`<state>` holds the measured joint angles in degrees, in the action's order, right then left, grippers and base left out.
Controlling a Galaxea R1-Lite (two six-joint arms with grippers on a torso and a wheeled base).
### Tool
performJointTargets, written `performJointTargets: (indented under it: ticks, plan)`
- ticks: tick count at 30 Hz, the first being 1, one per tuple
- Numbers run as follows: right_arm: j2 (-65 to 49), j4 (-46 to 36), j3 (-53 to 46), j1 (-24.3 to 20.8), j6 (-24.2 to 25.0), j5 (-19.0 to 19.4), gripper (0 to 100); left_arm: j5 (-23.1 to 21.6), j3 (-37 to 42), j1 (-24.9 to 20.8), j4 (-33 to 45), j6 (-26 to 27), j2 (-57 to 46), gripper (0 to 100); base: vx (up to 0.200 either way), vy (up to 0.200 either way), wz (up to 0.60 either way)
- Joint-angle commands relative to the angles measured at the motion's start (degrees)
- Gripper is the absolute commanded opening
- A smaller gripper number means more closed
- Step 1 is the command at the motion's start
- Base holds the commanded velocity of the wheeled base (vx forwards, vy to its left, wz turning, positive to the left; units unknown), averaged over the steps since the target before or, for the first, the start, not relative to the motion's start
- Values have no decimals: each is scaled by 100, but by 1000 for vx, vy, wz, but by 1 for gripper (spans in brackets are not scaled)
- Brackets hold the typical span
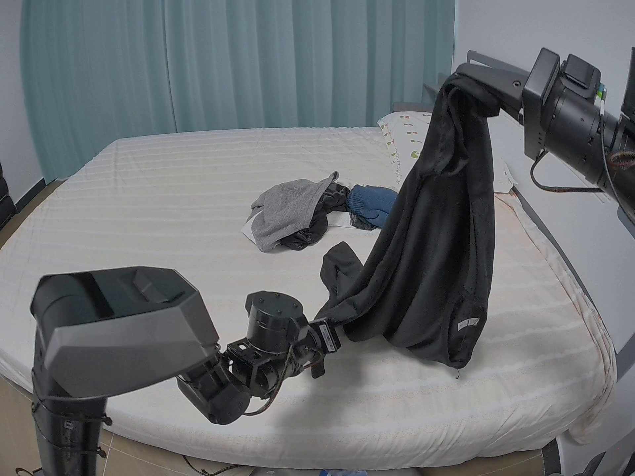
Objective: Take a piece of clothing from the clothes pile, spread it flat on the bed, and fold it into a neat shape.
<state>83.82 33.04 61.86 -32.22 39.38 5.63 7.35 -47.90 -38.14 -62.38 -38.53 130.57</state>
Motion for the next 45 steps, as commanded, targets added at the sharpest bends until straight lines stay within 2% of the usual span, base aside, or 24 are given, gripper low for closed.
performJointTargets:
  ticks: [1,4,7,11,16,21,24,26,33,38,45]
  plan:
    - [433,10,-314,392,9,105,0,47,-229,290,841,-102,-1359,0,0,0,0]
    - [794,27,-270,656,0,96,0,56,-730,395,1879,-216,-1983,0,0,0,0]
    - [1040,177,-139,814,0,96,0,56,-1108,431,2256,-260,-2343,0,0,0,0]
    - [1066,625,-77,972,0,34,0,56,-1169,466,2432,-198,-2721,0,0,0,0]
    - [881,924,-543,1113,0,78,0,-32,-686,492,2380,-260,-2941,0,0,0,0]
    - [987,933,-1316,1007,0,17,0,-41,-132,483,2160,-321,-2836,0,0,0,0]
    - [1242,968,-1765,963,0,52,0,-41,325,431,1861,-673,-2748,0,0,0,0]
    - [1382,1170,-1905,954,26,34,0,-85,553,422,1782,-901,-2774,0,0,0,0]
    - [2024,1882,-2433,814,308,-1,0,-454,1186,422,1378,-998,-2774,0,0,0,0]
    - [2042,2154,-2547,770,457,-18,0,-603,1371,431,1070,-1165,-2607,0,0,0,0]
    - [1980,2163,-2608,770,457,-53,0,-612,1397,475,1044,-1473,-2607,0,-200,0,0]
